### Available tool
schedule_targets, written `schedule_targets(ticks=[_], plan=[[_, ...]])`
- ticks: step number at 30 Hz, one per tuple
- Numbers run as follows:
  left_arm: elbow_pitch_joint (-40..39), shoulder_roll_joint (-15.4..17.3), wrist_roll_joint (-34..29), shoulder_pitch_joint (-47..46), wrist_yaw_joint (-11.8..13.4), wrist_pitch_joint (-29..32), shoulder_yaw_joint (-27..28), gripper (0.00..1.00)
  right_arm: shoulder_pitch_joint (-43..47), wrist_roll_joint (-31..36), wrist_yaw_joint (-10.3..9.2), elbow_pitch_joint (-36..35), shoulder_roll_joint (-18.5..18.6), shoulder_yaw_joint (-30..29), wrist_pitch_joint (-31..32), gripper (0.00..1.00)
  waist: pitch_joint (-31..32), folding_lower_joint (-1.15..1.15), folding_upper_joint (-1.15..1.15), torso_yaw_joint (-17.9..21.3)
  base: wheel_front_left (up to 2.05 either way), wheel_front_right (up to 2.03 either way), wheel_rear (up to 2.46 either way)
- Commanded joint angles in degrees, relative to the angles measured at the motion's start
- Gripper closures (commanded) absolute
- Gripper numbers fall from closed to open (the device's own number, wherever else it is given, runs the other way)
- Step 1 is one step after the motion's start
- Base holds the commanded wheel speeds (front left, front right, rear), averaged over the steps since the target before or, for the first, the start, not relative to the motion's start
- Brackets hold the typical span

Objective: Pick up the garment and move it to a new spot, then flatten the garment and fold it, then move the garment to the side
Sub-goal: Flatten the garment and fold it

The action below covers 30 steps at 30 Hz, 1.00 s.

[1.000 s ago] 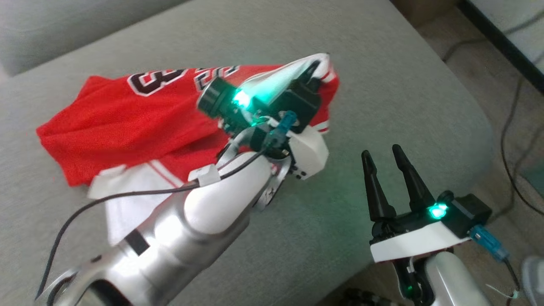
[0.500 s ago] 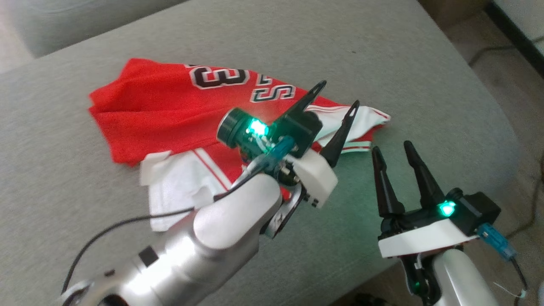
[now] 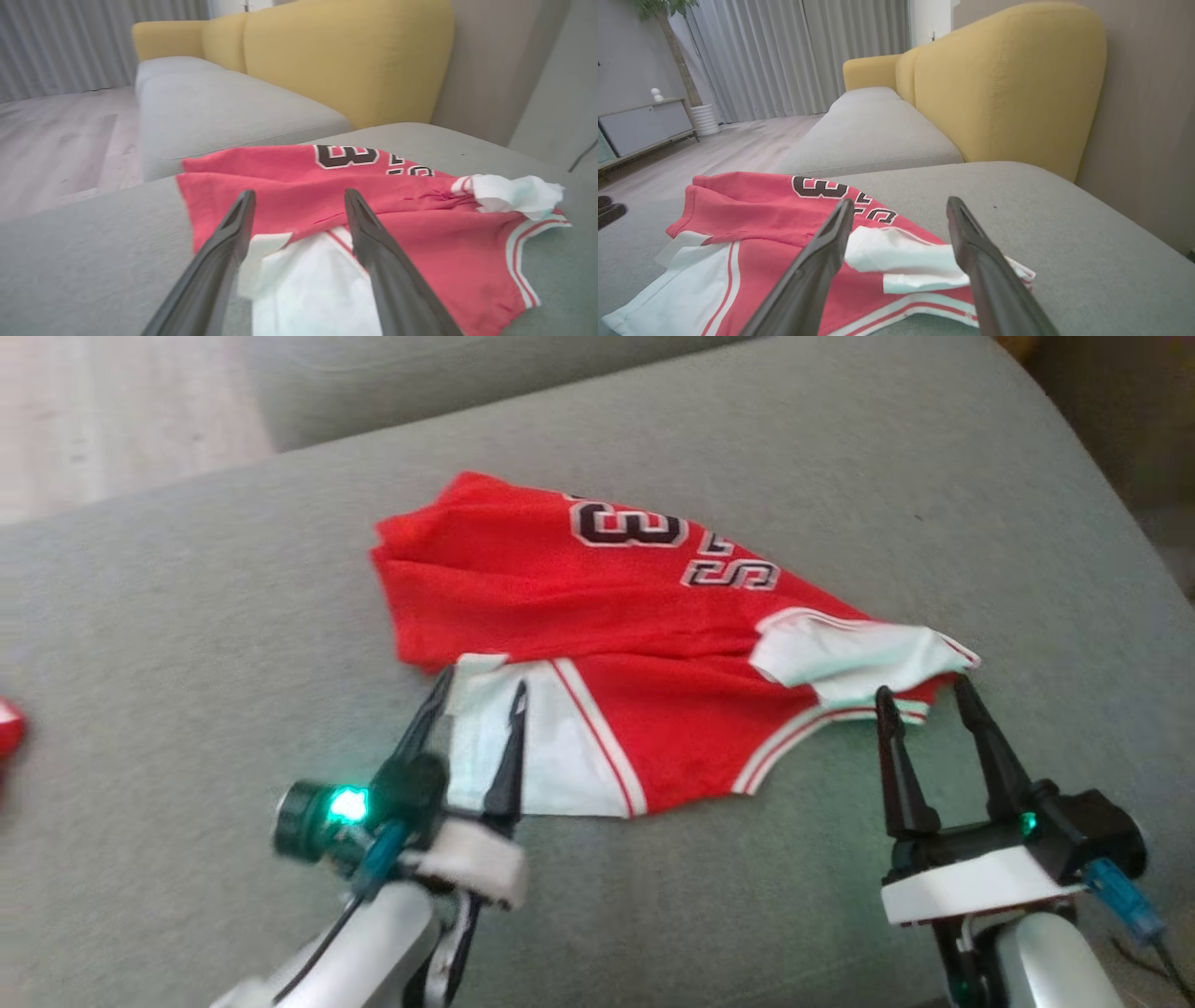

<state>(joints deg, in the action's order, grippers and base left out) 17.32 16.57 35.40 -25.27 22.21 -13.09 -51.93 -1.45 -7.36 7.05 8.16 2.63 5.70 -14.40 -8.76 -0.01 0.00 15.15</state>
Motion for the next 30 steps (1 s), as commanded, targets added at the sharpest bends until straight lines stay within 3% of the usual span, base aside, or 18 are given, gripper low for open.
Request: schedule_targets(ticks=[1, 6, 12, 21, 30], plan=[[-2.26, 1.38, 0.28, -1.08, 0.47, -0.89, 2.72, 0.00, -0.90, 0.75, 0.44, -2.18, 0.25, 0.76, -0.60, 0.00, 1.80, 0.01, 0.00, -2.45, 0.00, 0.00, 0.00], [-6.87, 3.38, -0.61, 8.80, 2.63, -1.86, 11.27, 0.00, 0.74, 2.76, 0.44, -1.97, 0.25, -1.19, -0.60, 0.00, 4.39, 0.01, 0.00, -5.86, 0.00, 0.00, 0.00], [-12.03, 2.59, -5.05, 21.21, 1.98, -1.89, 23.91, 0.00, 2.31, 3.46, 0.44, -1.87, 0.25, -1.15, -0.60, 0.00, 5.71, 0.01, 0.00, -7.67, 0.00, 0.00, 0.00], [-12.91, -1.08, -12.36, 31.26, -4.83, -1.90, 35.88, 0.00, 3.75, 3.91, 0.44, -1.72, 0.25, -1.53, -0.60, 0.00, 6.90, 0.01, 0.00, -9.73, 0.00, 0.00, 0.00], [-11.79, -5.25, -17.05, 31.30, -11.63, -1.90, 40.19, 0.00, 2.83, 3.97, 0.44, -1.57, 0.25, -0.43, -0.60, 0.00, 5.85, 0.01, 0.00, -9.15, 0.00, 0.00, 0.00]])
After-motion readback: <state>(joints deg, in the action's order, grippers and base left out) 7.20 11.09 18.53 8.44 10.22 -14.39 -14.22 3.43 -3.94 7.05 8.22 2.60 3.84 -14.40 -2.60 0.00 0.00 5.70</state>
